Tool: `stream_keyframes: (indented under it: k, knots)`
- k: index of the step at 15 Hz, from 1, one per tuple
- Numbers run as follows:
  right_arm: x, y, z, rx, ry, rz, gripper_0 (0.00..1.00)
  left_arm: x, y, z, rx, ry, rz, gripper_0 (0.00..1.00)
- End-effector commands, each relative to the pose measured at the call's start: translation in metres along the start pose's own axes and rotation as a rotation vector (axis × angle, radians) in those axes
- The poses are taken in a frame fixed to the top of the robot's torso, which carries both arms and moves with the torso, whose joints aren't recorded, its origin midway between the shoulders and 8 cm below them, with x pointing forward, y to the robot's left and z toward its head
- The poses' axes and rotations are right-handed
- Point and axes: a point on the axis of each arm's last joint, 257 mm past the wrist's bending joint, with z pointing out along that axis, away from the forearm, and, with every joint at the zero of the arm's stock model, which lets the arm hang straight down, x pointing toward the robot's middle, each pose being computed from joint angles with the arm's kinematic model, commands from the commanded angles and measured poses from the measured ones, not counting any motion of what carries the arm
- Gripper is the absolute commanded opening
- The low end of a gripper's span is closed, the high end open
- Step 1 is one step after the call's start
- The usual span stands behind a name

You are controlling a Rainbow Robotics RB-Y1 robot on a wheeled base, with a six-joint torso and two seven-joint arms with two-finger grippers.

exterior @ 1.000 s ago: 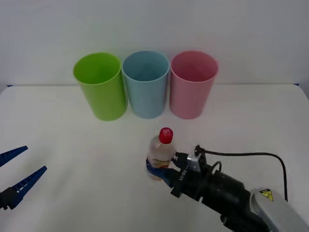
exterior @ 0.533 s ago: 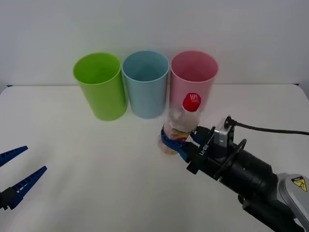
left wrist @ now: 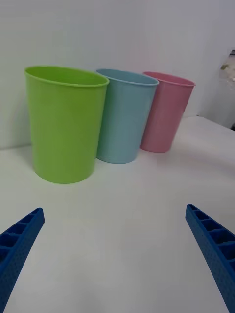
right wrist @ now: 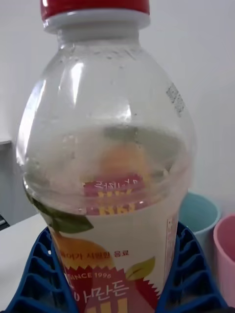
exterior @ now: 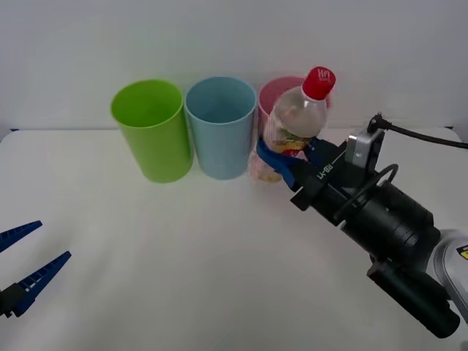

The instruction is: Grasp the object on the table and drop it into the matching bin: aluminum can to the light blue bin, PET bottle to the pink bin.

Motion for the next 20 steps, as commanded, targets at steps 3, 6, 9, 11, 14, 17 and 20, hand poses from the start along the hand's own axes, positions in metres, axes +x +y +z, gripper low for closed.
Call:
stream_keyframes:
  k: [3, 6, 9, 11, 14, 17, 20]
  knots:
    - [-0.028, -0.042, 0.022, 0.078, -0.042, 0.002, 0.00, 0.000, 0.000, 0.000, 0.000, 0.000, 0.000, 1.00]
    - [-0.035, -0.075, 0.046, 0.114, -0.062, -0.008, 0.00, 0.000, 0.000, 0.000, 0.000, 0.000, 0.000, 1.00]
    - [-0.028, -0.106, 0.069, 0.173, -0.053, -0.025, 0.00, 0.000, 0.000, 0.000, 0.000, 0.000, 0.000, 1.00]
    - [-0.021, -0.123, 0.083, 0.193, -0.036, -0.025, 0.00, 0.000, 0.000, 0.000, 0.000, 0.000, 0.000, 1.00]
    - [-0.016, -0.152, 0.103, 0.239, -0.016, -0.037, 0.00, 0.000, 0.000, 0.000, 0.000, 0.000, 0.000, 1.00]
    - [-0.006, -0.173, 0.111, 0.274, 0.012, -0.039, 0.00, 0.000, 0.000, 0.000, 0.000, 0.000, 0.000, 1.00]
    - [0.008, -0.189, 0.104, 0.303, 0.050, -0.060, 0.00, 0.000, 0.000, 0.000, 0.000, 0.000, 0.000, 1.00]
